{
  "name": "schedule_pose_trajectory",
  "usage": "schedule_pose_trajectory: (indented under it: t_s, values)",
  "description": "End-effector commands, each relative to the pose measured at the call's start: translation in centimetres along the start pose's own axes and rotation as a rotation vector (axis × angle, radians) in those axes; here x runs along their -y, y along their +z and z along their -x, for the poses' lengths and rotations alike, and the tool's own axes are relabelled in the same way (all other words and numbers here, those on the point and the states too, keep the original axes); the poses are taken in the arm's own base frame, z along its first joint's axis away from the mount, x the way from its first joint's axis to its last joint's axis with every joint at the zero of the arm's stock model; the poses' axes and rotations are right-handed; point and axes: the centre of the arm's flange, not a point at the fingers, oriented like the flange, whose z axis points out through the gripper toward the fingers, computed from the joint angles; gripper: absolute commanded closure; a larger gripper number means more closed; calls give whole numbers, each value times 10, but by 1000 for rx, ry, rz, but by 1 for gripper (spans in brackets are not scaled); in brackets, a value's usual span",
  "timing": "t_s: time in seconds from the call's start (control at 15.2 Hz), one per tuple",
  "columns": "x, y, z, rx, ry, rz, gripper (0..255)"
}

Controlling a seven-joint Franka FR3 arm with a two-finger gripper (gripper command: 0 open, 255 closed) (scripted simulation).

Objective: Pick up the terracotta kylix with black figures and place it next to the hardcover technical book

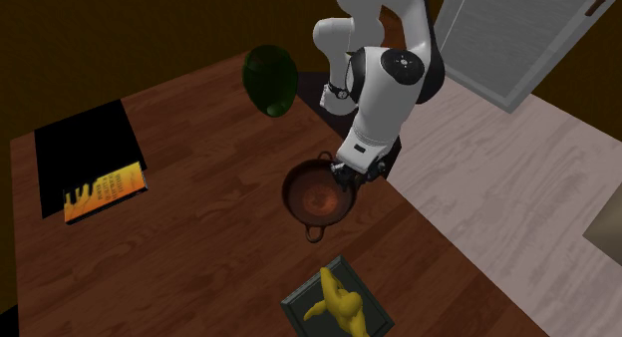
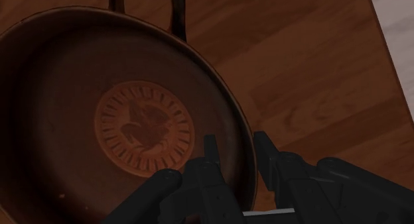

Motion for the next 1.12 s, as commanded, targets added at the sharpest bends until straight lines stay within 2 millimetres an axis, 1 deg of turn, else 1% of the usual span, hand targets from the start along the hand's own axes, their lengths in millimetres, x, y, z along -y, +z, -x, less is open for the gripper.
schedule_pose_trajectory:
  t_s: [0.0,1.06]
  values:
    - [-1,-11,-1,-1,0,0,255]
    - [-11,-95,-4,-1,0,0,255]
